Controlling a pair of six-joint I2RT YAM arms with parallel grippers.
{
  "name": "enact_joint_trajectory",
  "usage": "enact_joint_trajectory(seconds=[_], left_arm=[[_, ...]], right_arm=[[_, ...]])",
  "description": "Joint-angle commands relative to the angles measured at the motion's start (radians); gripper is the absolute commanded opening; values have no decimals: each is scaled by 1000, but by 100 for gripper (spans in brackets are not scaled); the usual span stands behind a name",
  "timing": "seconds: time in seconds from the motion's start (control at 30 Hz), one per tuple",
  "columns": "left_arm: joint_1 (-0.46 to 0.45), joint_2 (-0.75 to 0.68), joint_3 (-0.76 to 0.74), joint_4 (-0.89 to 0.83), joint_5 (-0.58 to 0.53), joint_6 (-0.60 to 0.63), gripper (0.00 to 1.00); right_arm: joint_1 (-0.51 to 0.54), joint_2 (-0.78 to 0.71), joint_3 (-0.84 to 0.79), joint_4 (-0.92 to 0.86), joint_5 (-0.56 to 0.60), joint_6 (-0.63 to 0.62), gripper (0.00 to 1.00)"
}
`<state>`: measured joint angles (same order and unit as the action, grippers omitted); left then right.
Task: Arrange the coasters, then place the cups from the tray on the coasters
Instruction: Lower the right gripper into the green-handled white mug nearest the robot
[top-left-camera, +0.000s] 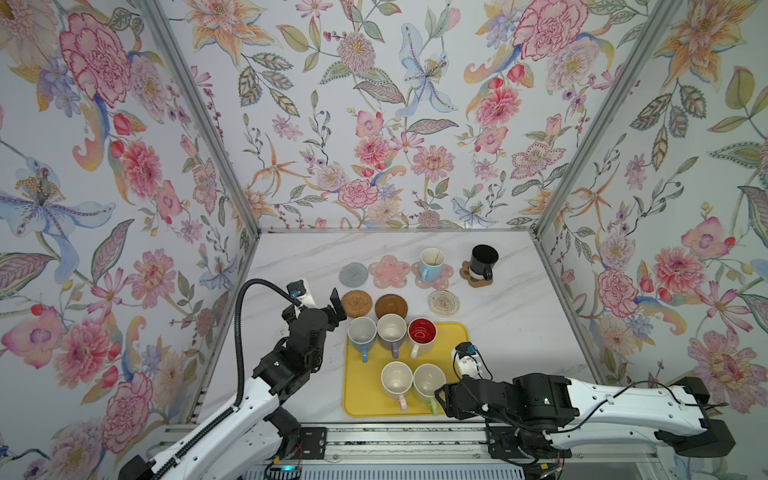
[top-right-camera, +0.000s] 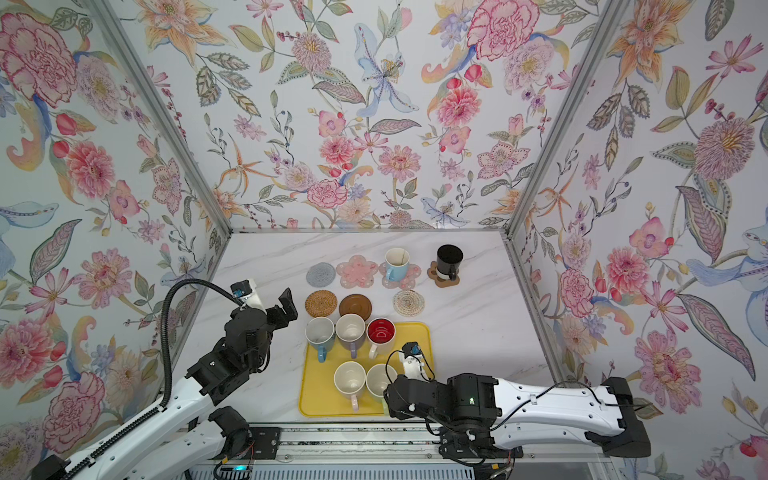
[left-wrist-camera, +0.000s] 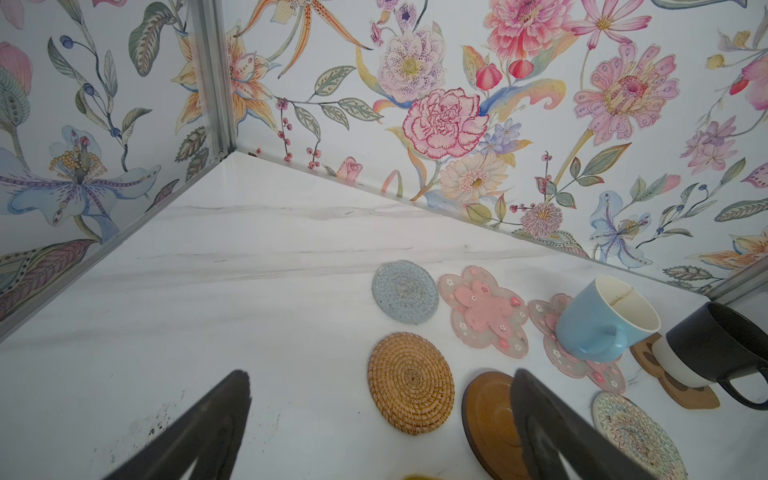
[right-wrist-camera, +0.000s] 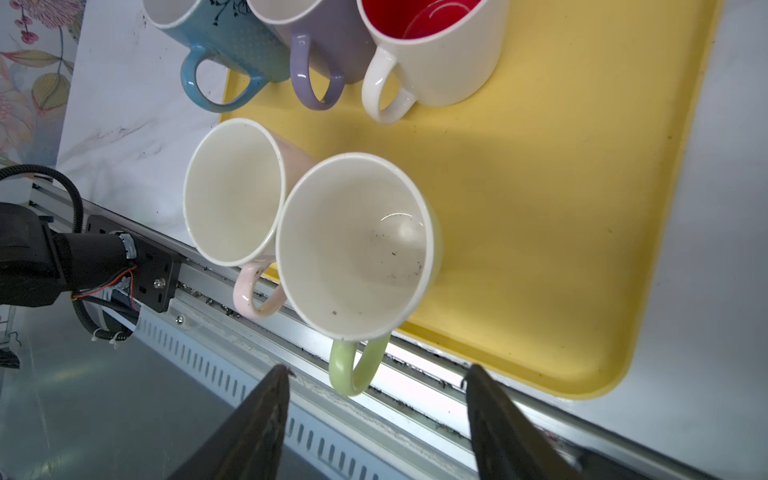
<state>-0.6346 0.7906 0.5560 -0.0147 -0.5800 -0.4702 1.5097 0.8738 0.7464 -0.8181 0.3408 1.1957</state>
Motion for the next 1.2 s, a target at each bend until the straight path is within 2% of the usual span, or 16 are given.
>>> enact_joint_trajectory(seconds=[0.0,0.17,0.53,0.77,1.17], left_arm=[[10,-15,-23,25,-4,-17,99],[15,-10,-21,29,7,-15,99],[21,-8,-28,32,15,-19,99],[30,-4,-31,38,24,-19,99],[64,11,-40,56,78,-48,99]], right_arm=[[40,23,14,11,28,72,65],[79,76,-1,57,18,99,62],[83,173,5,71,6,82,51],[57,188,-7,35,-2,78,38],[50,284,41,32,-13,33,39]])
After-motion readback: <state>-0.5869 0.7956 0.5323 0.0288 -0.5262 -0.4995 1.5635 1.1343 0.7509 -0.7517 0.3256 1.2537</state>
